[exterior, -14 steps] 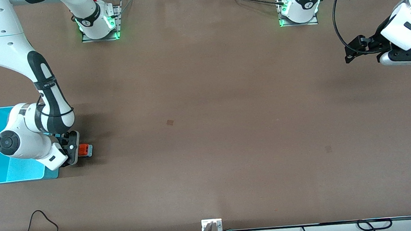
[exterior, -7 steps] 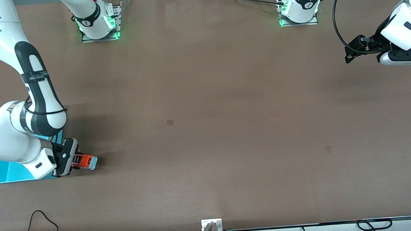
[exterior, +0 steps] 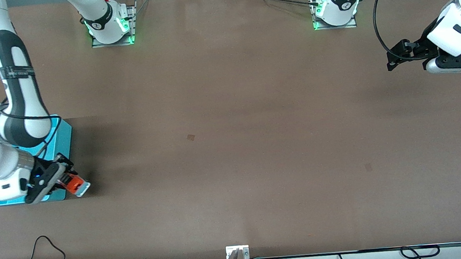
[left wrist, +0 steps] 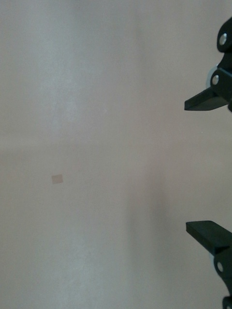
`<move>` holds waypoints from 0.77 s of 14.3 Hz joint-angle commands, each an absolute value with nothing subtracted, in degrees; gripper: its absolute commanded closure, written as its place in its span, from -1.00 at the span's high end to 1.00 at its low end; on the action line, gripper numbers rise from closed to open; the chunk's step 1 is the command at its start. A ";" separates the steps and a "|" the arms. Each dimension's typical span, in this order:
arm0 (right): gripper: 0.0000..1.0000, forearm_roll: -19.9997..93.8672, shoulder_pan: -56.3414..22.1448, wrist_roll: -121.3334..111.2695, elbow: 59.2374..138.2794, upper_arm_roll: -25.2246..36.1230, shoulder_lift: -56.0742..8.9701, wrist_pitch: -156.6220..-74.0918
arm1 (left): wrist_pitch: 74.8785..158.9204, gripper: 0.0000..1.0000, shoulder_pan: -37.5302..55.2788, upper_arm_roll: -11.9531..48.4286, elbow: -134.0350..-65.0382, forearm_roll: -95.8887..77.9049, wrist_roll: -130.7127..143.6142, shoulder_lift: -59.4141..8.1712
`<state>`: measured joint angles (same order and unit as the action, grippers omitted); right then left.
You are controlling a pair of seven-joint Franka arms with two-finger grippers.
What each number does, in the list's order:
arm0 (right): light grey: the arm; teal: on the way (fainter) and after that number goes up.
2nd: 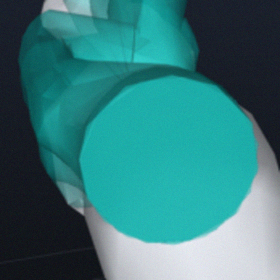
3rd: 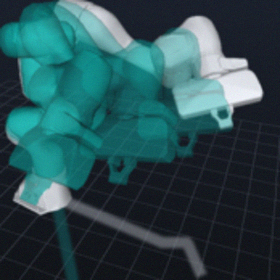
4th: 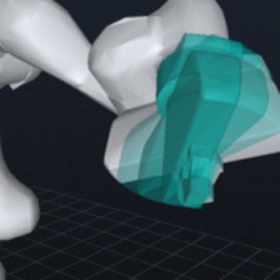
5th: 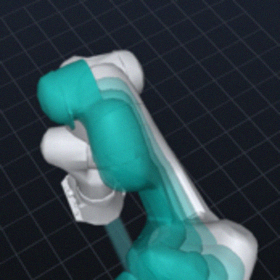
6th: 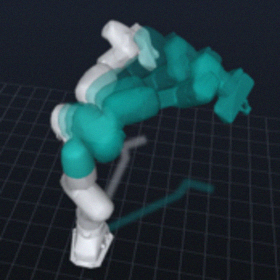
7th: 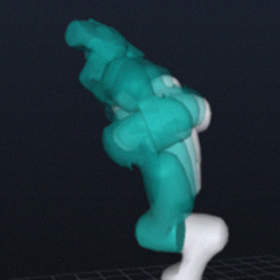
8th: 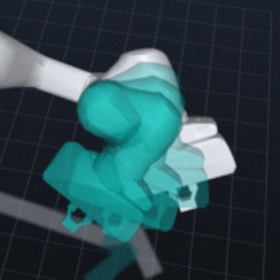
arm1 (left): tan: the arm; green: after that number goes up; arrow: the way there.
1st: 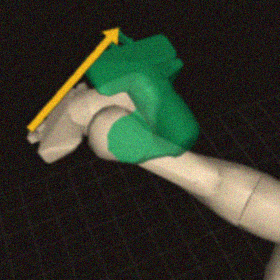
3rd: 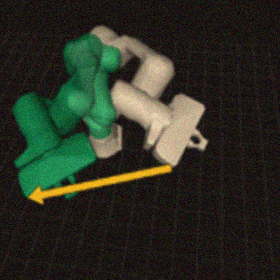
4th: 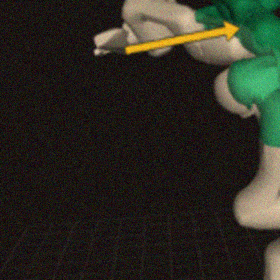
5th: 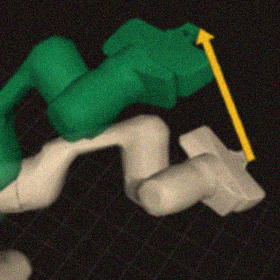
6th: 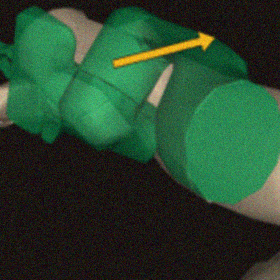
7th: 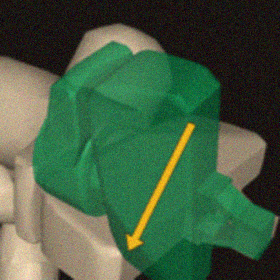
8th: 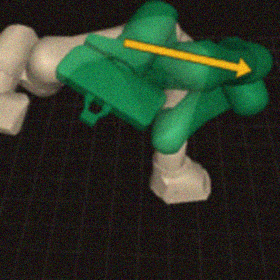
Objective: Wind up bus and store in blue box
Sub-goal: 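Lift the bus with the right gripper over the turquoise box, then lower the bus into the box and open the right gripper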
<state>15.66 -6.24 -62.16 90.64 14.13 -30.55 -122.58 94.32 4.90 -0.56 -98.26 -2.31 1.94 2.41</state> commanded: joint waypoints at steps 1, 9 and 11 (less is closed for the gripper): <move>-0.59 16.35 -6.42 -54.95 91.67 18.88 -28.13 -117.44 | 93.08 1.00 4.92 -0.53 -96.77 -1.49 1.05 2.02; -0.59 13.01 -3.00 -28.58 95.36 21.88 -27.33 -115.75 | 93.08 1.00 4.83 -0.53 -96.77 -1.49 1.05 2.02; -0.59 11.79 -1.15 -26.64 95.89 21.88 -29.08 -116.45 | 93.08 1.00 4.83 -0.61 -96.77 -1.49 1.05 2.02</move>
